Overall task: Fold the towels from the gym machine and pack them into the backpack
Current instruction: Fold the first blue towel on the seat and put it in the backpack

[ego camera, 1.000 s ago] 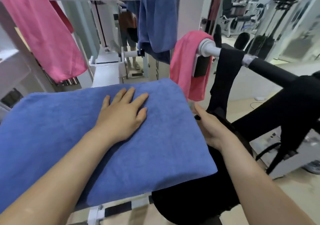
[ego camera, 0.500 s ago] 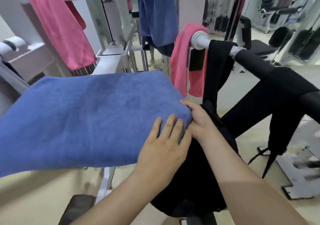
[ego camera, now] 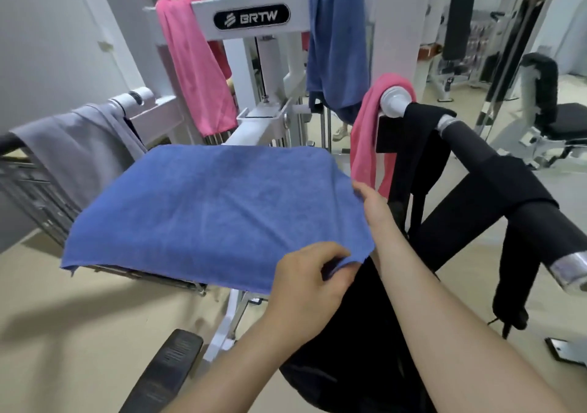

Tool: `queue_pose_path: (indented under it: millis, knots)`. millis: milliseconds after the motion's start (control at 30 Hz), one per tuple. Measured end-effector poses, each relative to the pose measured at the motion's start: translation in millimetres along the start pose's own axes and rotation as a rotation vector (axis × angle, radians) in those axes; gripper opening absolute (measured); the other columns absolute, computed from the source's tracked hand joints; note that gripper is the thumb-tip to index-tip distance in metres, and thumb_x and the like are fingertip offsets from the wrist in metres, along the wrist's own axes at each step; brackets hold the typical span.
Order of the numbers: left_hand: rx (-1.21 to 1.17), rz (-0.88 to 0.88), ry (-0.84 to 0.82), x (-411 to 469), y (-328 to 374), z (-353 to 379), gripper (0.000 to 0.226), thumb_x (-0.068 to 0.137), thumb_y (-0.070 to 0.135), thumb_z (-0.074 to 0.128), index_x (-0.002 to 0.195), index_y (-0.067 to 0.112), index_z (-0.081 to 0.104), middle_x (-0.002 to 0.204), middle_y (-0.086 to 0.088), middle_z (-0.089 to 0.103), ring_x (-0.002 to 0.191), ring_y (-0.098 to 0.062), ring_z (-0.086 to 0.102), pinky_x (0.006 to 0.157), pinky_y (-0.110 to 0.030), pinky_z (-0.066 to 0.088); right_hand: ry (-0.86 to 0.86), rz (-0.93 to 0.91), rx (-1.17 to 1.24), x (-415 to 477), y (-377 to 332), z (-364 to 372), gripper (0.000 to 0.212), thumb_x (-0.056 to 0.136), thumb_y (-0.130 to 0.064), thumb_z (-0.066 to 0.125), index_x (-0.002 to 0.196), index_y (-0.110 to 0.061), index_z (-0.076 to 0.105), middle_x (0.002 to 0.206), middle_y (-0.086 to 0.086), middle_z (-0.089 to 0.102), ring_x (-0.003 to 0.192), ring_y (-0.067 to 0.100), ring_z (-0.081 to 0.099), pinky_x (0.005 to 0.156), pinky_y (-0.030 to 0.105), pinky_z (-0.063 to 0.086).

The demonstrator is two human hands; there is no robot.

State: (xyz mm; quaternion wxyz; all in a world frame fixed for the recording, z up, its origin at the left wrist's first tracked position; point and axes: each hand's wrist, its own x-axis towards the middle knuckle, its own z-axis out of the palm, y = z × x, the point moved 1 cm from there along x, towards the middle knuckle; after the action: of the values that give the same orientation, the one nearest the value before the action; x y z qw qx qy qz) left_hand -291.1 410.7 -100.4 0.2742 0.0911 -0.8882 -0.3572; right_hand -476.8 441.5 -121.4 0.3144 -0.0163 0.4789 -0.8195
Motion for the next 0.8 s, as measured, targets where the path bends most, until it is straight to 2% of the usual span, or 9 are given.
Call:
queue_pose_path:
  millis: [100,200,267,333,367,467,600,700,800]
  knots:
    - [-0.353,-0.188,-0.085,1.5,4.6,-9.6,0.009,0.084,0.025,0.062,0.076,0.026,0.062,0.063,0.008,0.059,0.061,-0.004,0.052,0.06,-0.022,0.042,0.034,0.009,-0.039,14.7,-6.7,1.6,0.019,0.09,-0.026,0.06,0.084,-0.011,0.069,0.078,0.004,0.073,0.092,0.026,0.066,0.083,0.034,0.052]
    - [-0.55,-0.305,0.023,7.0,-0.2,-33.6,0.008,0.082,0.026,0.061,0.075,0.027,0.062,0.063,-0.001,0.057,0.059,-0.014,0.049,0.056,-0.026,0.039,0.097,-0.104,-0.018,23.5,-23.8,19.5,0.027,0.085,-0.023,0.065,0.102,-0.003,0.07,0.105,0.012,0.071,0.102,0.03,0.066,0.091,0.038,0.053]
    - [-0.638,-0.326,0.129,10.9,-5.5,-57.3,0.009,0.085,0.022,0.063,0.076,0.024,0.061,0.062,-0.007,0.051,0.055,-0.015,0.043,0.05,-0.022,0.036,0.048,-0.214,-0.006,25.4,-36.4,49.1,0.029,0.083,-0.015,0.066,0.107,-0.001,0.068,0.108,0.013,0.071,0.097,0.025,0.069,0.088,0.035,0.055]
    - [-0.678,-0.317,0.223,15.3,-14.6,-84.3,0.009,0.091,0.01,0.063,0.083,0.014,0.06,0.062,-0.001,0.053,0.056,-0.01,0.046,0.05,-0.018,0.039,0.012,-0.344,-0.134,27.5,-46.5,92.5,0.008,0.085,-0.003,0.062,0.088,-0.006,0.068,0.087,0.007,0.069,0.076,0.01,0.067,0.073,0.023,0.055]
    - [-0.681,-0.32,0.269,17.0,-21.3,-98.7,0.008,0.093,0.006,0.059,0.087,0.011,0.058,0.062,0.004,0.055,0.055,-0.007,0.047,0.05,-0.016,0.039,-0.008,-0.404,-0.234,32.7,-47.4,115.4,0.013,0.085,0.001,0.06,0.078,-0.009,0.065,0.077,0.003,0.065,0.065,0.006,0.062,0.064,0.019,0.051]
    - [-0.673,-0.383,0.435,18.3,-54.3,-141.0,0.013,0.092,-0.001,0.055,0.089,0.012,0.057,0.061,0.006,0.054,0.053,-0.008,0.047,0.047,-0.018,0.04,-0.077,-0.486,-0.629,44.4,-32.9,184.6,0.016,0.081,-0.001,0.061,0.065,-0.004,0.058,0.064,0.006,0.054,0.06,0.014,0.051,0.055,0.023,0.042]
    - [-0.323,-0.49,0.656,12.4,-120.1,-194.5,0.025,0.082,0.004,0.054,0.086,0.028,0.057,0.055,0.002,0.047,0.048,-0.012,0.039,0.045,-0.025,0.031,-0.248,-0.322,-0.824,59.2,11.9,253.7,0.013,0.081,-0.012,0.063,0.072,-0.012,0.054,0.069,0.009,0.054,0.066,0.021,0.052,0.057,0.03,0.041]
    - [0.247,-0.55,0.562,11.3,-159.5,-228.0,0.025,0.074,0.006,0.055,0.087,0.027,0.059,0.065,0.003,0.056,0.063,-0.02,0.053,0.057,-0.031,0.04,-0.433,-0.173,-0.888,66.5,34.4,281.6,0.01,0.091,-0.025,0.056,0.09,-0.016,0.052,0.078,0.009,0.052,0.068,0.022,0.05,0.054,0.028,0.041]
    - [0.668,-0.331,0.387,16.1,-176.3,-235.7,0.035,0.065,0.004,0.059,0.096,0.019,0.064,0.09,-0.008,0.056,0.082,-0.035,0.052,0.066,-0.041,0.045,-0.196,-0.477,-1.452,88.6,16.8,273.2,0.041,0.093,-0.025,0.048,0.133,-0.02,0.05,0.121,0.009,0.06,0.108,0.028,0.058,0.091,0.038,0.049]
